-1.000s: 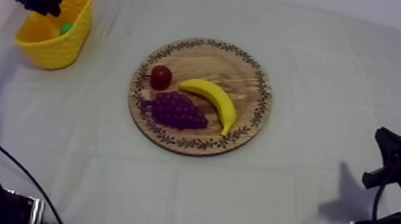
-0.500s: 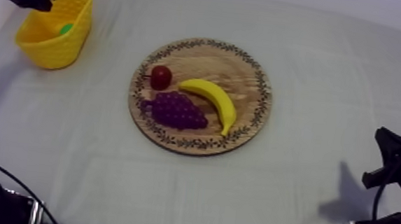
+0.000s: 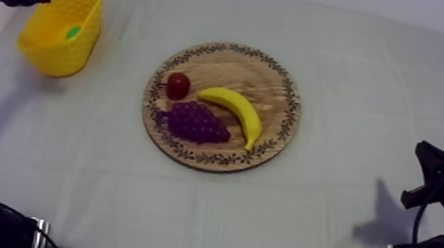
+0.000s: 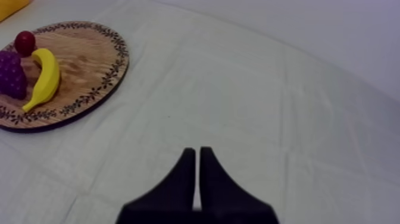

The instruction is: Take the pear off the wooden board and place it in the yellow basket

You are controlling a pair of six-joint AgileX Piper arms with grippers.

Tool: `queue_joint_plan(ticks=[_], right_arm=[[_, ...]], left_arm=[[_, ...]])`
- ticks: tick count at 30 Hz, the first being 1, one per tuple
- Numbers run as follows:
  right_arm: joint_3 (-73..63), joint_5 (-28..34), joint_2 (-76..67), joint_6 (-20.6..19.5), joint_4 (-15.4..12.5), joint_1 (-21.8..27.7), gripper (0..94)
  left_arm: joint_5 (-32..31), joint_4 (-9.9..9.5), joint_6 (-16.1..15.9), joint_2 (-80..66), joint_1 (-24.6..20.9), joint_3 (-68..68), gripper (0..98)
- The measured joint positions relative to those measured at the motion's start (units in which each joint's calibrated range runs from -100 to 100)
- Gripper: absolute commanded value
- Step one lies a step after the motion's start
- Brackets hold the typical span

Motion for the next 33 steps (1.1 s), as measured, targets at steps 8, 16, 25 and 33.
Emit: queue_joint_plan(ticks=[8, 16, 25, 33], right_arm=[[0.0, 0.0, 0.0, 0.0, 0.0, 0.0, 0.4], [0.0, 0.0, 0.0, 0.1, 0.0, 0.0, 0.4], [0.0, 0.0, 0.0, 0.0, 0.0, 0.0, 0.4], [0.0, 0.0, 0.0, 0.0, 0.0, 0.0, 0.4]], left_arm=[[-9.1, 0.43, -0.3, -12.1, 2.5, 11.3, 0.1], [-19.7, 0.42, -1.2, -25.6, 5.4, 25.5, 0.1], [-22.5, -1.75, -1.9, -41.7, 6.5, 39.8, 0.1], [-22.5, -2.11, -2.5, -57.0, 4.9, 52.2, 0.0]])
